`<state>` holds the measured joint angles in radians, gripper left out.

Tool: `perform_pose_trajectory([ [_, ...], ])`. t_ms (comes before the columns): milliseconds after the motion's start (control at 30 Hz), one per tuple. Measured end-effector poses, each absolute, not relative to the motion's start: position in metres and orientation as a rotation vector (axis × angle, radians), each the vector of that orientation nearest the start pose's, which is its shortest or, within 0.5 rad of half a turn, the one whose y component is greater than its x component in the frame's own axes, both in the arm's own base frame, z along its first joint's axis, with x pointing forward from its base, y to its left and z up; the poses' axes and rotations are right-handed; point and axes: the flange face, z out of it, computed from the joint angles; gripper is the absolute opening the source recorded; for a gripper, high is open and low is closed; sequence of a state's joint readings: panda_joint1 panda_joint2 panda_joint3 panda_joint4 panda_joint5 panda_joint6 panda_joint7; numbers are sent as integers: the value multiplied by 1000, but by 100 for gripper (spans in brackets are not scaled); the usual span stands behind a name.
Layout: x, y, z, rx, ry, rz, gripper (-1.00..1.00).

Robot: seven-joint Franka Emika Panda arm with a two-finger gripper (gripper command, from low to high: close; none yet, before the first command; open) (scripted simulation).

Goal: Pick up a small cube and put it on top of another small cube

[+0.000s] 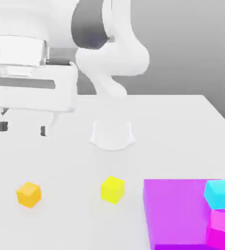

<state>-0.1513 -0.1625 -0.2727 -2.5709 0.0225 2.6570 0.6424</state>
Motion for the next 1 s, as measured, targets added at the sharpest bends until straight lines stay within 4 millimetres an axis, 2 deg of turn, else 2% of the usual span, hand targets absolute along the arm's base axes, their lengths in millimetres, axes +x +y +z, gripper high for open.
perform_pose_trajectory([
  [100, 391, -219, 282, -2586, 1681, -227, 0],
  [233, 343, -240, 208, -2572, 1788, -45, 0],
  [433, 333, -242, 139, -2575, 1802, -2, 0],
  [467, 333, -241, 130, -2574, 1803, -1, -100],
  [700, 332, -241, 129, -2573, 1803, 1, -100],
  [900, 335, -238, 184, -2578, 1793, 1, -100],
  [933, 348, -225, 191, -2604, 1747, 2, -100],
  [1000, 380, -186, 204, -2675, 1621, 6, -100],
])
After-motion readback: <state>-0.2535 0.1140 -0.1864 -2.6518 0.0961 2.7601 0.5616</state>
